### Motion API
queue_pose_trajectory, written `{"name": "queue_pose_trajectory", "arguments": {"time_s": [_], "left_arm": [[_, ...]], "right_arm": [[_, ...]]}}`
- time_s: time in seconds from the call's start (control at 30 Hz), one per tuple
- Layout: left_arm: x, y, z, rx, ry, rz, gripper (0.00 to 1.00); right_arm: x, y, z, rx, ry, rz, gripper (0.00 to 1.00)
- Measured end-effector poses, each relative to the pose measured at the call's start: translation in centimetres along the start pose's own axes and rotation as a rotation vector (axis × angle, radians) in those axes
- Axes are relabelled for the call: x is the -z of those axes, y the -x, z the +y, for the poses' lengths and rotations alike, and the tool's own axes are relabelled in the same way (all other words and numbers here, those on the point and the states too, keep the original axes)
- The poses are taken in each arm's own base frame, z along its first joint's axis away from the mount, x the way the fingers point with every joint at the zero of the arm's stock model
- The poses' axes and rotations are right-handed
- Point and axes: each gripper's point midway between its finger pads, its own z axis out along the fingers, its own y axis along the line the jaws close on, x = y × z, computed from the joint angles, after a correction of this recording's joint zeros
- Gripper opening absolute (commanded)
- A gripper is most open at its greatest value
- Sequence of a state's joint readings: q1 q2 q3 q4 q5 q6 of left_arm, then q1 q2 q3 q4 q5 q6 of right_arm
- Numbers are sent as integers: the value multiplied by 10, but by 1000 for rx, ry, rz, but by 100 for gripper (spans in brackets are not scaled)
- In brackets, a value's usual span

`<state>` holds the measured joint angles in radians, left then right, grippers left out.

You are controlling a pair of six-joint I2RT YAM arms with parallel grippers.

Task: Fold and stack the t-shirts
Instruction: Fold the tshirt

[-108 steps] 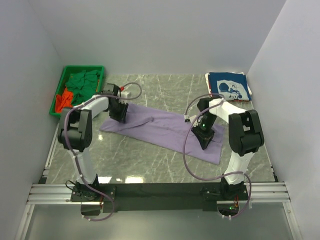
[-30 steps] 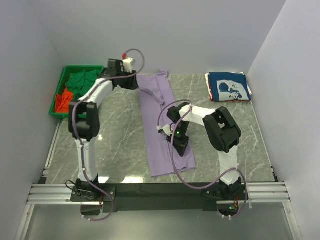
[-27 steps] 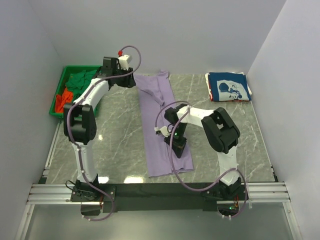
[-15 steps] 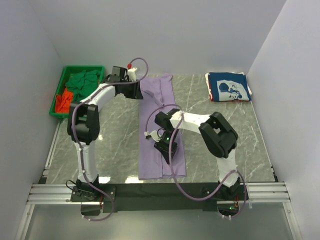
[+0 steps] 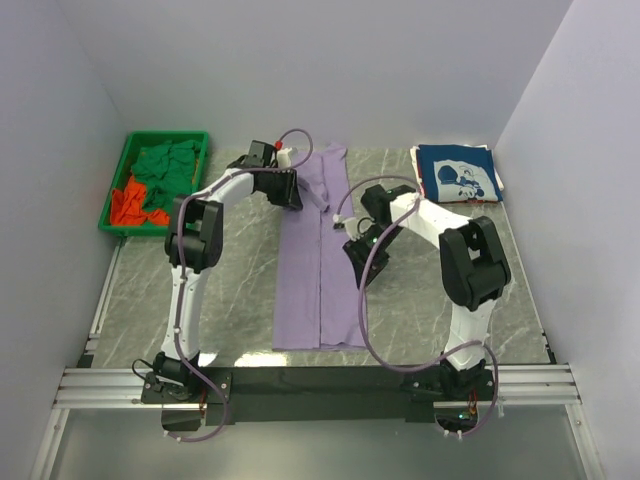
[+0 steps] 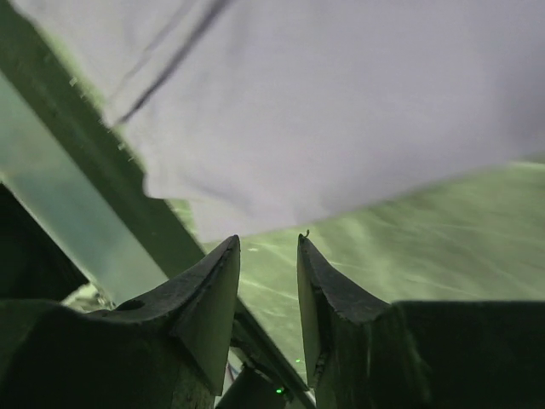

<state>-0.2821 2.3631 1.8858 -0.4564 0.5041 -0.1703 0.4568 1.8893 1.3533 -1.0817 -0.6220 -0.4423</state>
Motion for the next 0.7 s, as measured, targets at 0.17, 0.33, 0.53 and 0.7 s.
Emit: {"name": "queue_pose_trajectory", "arguments": {"time_s": [0.17, 0.33, 0.53, 0.7], "left_arm": [[-12, 19, 2, 18, -6, -32, 37], [-9, 19, -1, 0, -21, -49, 51], [57, -17, -30, -133, -71, -77, 63], [170, -8, -85, -454, -106, -255, 64]], "right_arm": [[16, 14, -31, -49, -37, -44, 40], [21, 19, -35, -42, -59, -58, 40], [28, 13, -21, 25, -89, -104, 40], [37, -13, 34, 272, -180, -180, 41]]}}
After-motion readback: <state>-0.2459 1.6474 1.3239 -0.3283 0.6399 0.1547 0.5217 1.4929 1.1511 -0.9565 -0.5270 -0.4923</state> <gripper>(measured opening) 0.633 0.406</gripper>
